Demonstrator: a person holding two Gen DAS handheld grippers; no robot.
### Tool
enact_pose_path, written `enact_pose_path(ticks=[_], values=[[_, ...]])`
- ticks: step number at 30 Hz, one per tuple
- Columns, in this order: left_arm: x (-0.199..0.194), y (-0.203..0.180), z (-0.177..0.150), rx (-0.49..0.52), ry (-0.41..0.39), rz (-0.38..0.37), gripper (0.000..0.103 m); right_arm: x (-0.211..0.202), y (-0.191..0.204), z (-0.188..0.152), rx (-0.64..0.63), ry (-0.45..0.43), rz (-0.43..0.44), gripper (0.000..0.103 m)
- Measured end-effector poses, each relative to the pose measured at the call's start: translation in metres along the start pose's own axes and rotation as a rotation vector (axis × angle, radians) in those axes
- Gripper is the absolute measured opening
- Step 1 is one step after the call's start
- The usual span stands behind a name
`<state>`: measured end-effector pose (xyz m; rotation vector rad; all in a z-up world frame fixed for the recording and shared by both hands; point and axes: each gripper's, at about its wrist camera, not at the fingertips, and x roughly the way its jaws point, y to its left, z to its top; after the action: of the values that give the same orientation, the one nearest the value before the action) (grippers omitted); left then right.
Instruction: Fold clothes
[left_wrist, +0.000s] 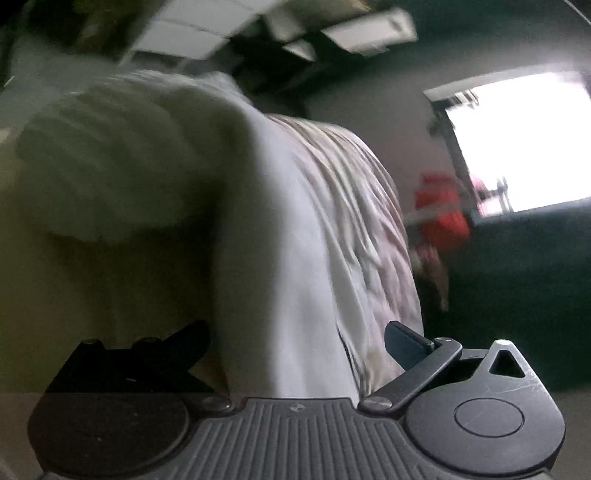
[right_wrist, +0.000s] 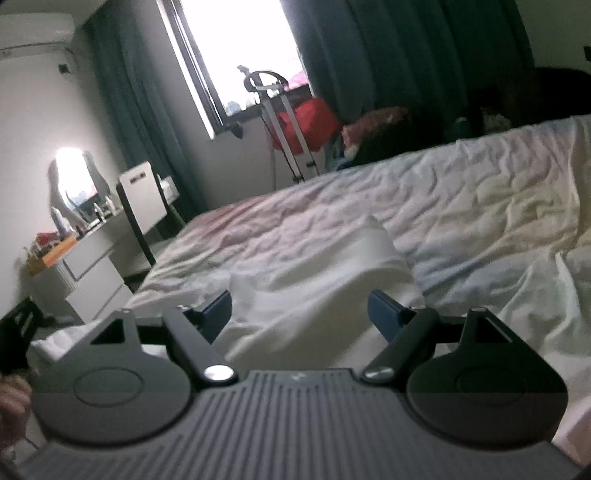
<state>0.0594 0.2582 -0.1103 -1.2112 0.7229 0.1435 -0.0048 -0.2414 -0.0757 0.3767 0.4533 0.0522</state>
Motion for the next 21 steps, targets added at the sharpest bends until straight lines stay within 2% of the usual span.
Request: enact_pose_path(ticks=[4, 6, 8, 10, 11, 12, 15, 18, 21], values=[[0.005, 0.029, 0.038, -0.123, -0.104, 0.083, 0.093, 0.016, 0.000, -0.007, -0.004, 0.045, -0.013, 0.082], [0.005, 0.039, 0.054, -0.158, -0.137, 0.062, 0.090, 0.023, 0.003, -0.011, -0.016, 0.062, -0.012, 0.082], [0.003, 0.037, 0.061, -0.120, -0.193, 0.090, 0.085, 0.032, 0.010, -0.015, -0.051, 0.071, 0.004, 0.082], [-0.001, 0.035, 0.066, -0.083, -0.254, 0.128, 0.075, 0.042, 0.019, -0.018, -0.105, 0.080, 0.015, 0.082], [-0.003, 0.035, 0.067, -0.066, -0.283, 0.138, 0.066, 0.049, 0.024, -0.020, -0.137, 0.088, 0.016, 0.082], [-0.005, 0.036, 0.067, -0.044, -0.308, 0.132, 0.053, 0.057, 0.031, -0.025, -0.174, 0.103, 0.008, 0.082], [-0.007, 0.023, 0.061, 0.054, -0.359, 0.146, 0.035, 0.080, 0.042, -0.036, -0.244, 0.160, -0.046, 0.082], [-0.013, -0.005, 0.045, 0.217, -0.441, 0.163, 0.027, 0.096, 0.040, -0.045, -0.244, 0.218, -0.078, 0.082], [-0.019, -0.047, 0.018, 0.448, -0.555, 0.168, 0.025, 0.098, 0.032, -0.045, -0.187, 0.234, -0.078, 0.082]])
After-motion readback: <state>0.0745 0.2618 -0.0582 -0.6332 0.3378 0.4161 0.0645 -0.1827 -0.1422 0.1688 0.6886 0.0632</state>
